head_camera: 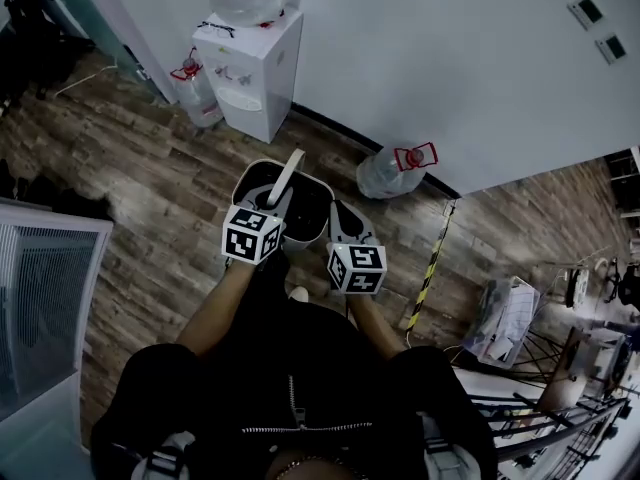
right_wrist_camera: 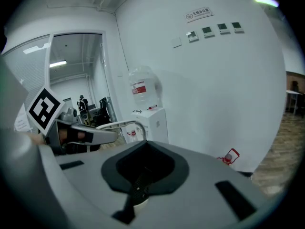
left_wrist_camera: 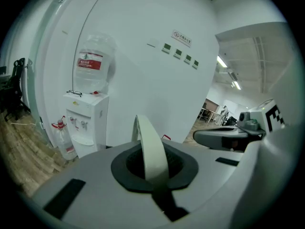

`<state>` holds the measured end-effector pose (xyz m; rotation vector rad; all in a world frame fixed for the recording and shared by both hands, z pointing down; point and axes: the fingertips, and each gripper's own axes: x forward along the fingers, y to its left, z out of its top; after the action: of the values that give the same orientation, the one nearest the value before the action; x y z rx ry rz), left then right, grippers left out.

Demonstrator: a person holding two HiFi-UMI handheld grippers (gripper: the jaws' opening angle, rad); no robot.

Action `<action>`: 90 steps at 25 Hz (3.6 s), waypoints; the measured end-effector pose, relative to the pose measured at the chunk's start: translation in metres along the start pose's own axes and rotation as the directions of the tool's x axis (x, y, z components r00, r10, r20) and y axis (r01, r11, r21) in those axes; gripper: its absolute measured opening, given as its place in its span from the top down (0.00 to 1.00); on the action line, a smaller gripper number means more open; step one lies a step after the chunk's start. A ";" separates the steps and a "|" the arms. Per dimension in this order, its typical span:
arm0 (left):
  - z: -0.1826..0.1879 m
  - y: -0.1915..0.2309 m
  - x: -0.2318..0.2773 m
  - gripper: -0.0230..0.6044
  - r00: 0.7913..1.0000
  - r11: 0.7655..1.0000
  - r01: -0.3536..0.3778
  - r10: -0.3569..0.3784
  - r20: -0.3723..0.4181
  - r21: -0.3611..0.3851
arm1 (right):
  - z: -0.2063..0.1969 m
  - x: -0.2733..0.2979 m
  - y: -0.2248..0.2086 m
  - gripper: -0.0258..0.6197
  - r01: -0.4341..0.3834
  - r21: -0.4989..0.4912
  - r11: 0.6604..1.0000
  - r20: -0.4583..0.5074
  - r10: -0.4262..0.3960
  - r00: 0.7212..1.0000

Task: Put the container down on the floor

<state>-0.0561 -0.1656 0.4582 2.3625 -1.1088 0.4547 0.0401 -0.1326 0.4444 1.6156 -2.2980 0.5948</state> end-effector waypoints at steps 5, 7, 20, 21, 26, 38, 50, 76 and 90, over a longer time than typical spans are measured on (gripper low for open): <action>0.023 0.033 0.030 0.94 0.999 0.998 0.031 -0.030 -0.021 0.047 | 0.029 0.047 -0.005 0.94 0.032 -0.025 0.999 -0.003 -0.032 0.999; 0.031 0.044 0.042 0.94 0.999 0.997 0.045 -0.043 -0.031 0.059 | 0.036 0.062 -0.010 0.94 0.047 -0.019 0.999 -0.008 -0.048 0.999; 0.061 0.087 0.129 0.94 0.990 0.991 0.109 -0.101 -0.095 0.076 | 0.058 0.117 -0.060 0.94 0.113 0.028 0.993 -0.013 -0.113 0.993; 0.061 0.089 0.139 0.94 0.990 0.991 0.108 -0.101 -0.100 0.075 | 0.059 0.124 -0.067 0.94 0.113 0.033 0.993 -0.013 -0.112 0.994; 0.058 0.105 0.195 0.94 0.989 0.994 0.096 -0.088 -0.122 0.060 | 0.057 0.165 -0.104 0.94 0.086 0.044 0.995 -0.017 -0.086 0.996; 0.029 0.169 0.347 0.94 0.995 0.998 0.051 -0.047 -0.092 0.042 | 0.015 0.299 -0.181 0.94 0.017 0.068 0.998 -0.042 -0.014 0.999; -0.035 0.263 0.505 0.94 0.998 0.998 0.019 -0.015 -0.054 0.063 | -0.054 0.455 -0.212 0.94 -0.137 0.061 0.989 -0.079 0.142 0.987; -0.176 0.387 0.638 0.94 0.988 0.989 -0.072 0.054 0.143 0.126 | -0.180 0.569 -0.250 0.94 -0.242 0.110 0.964 -0.115 0.255 0.960; -0.220 0.425 0.611 0.94 0.982 0.979 -0.169 0.157 0.105 0.117 | -0.163 0.563 -0.209 0.94 -0.254 0.028 0.967 -0.088 0.255 0.963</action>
<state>-0.0330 -0.6567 1.0584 2.4334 -1.3618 0.4869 0.0409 -0.5837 0.8734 1.2787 -2.4558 0.7304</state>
